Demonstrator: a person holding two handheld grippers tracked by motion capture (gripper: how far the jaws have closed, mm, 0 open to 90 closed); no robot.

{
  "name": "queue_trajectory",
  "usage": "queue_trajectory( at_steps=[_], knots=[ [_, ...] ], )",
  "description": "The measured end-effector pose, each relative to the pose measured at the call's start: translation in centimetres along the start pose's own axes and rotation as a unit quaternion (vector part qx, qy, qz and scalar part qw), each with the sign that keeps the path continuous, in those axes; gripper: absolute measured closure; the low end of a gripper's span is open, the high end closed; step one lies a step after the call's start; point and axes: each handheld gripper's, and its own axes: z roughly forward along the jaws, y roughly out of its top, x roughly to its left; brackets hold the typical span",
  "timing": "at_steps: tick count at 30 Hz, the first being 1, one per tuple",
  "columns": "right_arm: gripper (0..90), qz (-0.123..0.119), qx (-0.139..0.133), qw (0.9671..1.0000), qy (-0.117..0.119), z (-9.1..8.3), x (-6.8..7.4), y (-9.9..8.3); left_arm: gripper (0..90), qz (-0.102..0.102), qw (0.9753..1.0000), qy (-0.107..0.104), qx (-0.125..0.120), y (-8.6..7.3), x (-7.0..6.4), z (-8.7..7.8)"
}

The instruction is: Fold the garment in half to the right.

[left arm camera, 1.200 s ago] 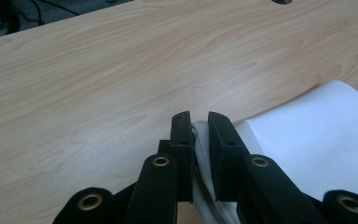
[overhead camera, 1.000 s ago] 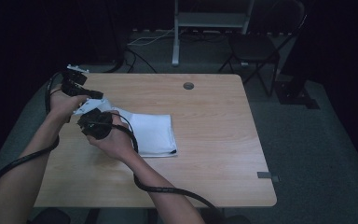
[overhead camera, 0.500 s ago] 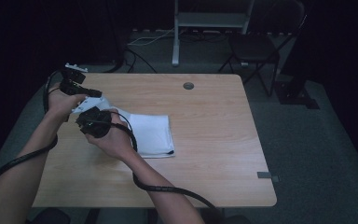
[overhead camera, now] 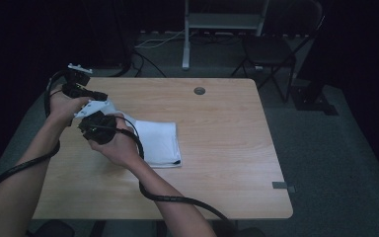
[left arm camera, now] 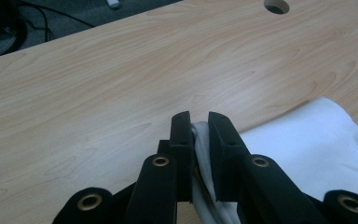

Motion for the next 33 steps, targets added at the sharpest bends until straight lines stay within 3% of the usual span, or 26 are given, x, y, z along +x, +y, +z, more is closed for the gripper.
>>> queue_trajectory(
  at_steps=[33],
  knots=[
    [78.0,0.001,-0.015,0.9999,0.001,-0.27,0.16,0.89,80.5,0.007,0.9999,0.009,0.004,0.77,-0.23,-0.79]
  ],
)
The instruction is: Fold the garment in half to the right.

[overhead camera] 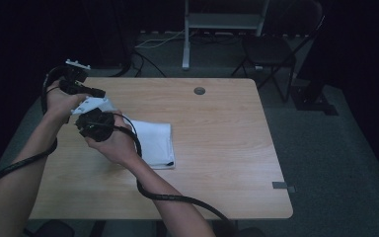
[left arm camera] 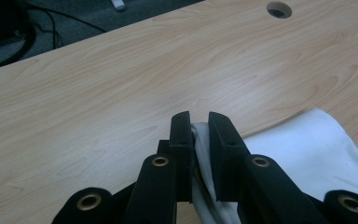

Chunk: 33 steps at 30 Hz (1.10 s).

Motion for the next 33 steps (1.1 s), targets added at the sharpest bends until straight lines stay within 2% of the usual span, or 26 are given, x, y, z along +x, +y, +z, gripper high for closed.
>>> queue_trajectory(
  at_steps=[33],
  knots=[
    [77.9,0.012,-0.003,0.9999,-0.008,-1.2,-0.8,-1.2,80.0,-0.008,1.0000,0.001,0.002,0.3,-1.0,1.0]
  ],
)
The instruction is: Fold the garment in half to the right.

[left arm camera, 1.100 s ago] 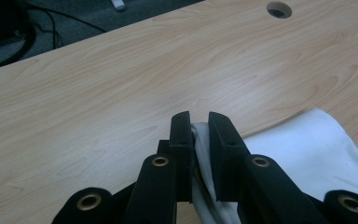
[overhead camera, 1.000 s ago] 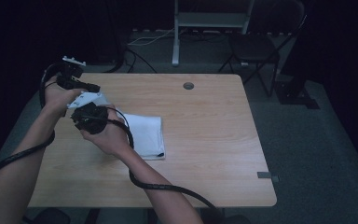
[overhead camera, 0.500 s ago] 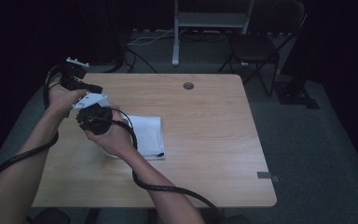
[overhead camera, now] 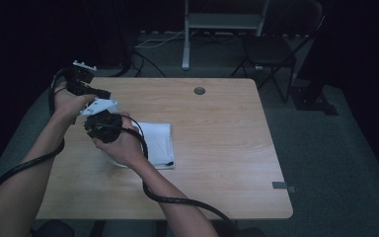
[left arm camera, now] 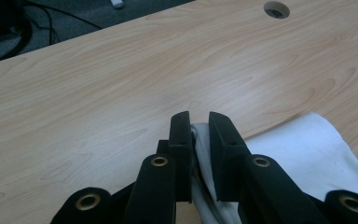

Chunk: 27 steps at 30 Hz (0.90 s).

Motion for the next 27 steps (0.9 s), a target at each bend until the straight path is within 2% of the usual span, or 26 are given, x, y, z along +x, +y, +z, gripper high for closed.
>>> queue_trajectory(
  at_steps=[27],
  knots=[
    [78.0,0.006,0.000,1.0000,-0.007,-1.4,-0.9,-0.9,79.8,0.001,1.0000,-0.003,0.009,0.5,-1.0,0.9]
  ],
)
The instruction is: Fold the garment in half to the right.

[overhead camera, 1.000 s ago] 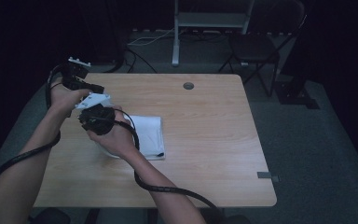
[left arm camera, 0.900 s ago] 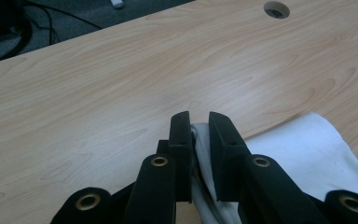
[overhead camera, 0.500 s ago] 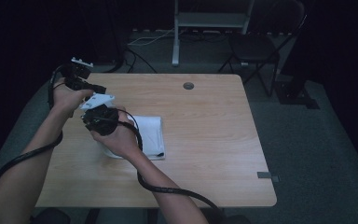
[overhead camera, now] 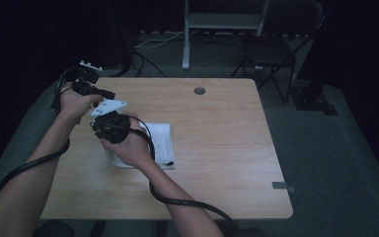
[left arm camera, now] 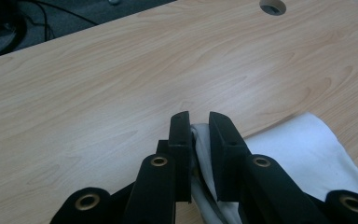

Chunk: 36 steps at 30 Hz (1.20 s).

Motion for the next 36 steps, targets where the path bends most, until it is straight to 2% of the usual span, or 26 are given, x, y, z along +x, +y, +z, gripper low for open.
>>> queue_trajectory(
  at_steps=[17,36],
  knots=[
    [77.9,0.006,0.001,1.0000,-0.003,-0.7,-0.5,-0.6,79.6,0.005,1.0000,-0.004,0.000,0.3,-0.7,0.5],
    [77.9,0.016,0.002,0.9998,-0.008,-1.4,-1.1,-1.5,79.7,0.001,0.9999,-0.010,-0.004,0.5,-1.3,1.0]
  ],
)
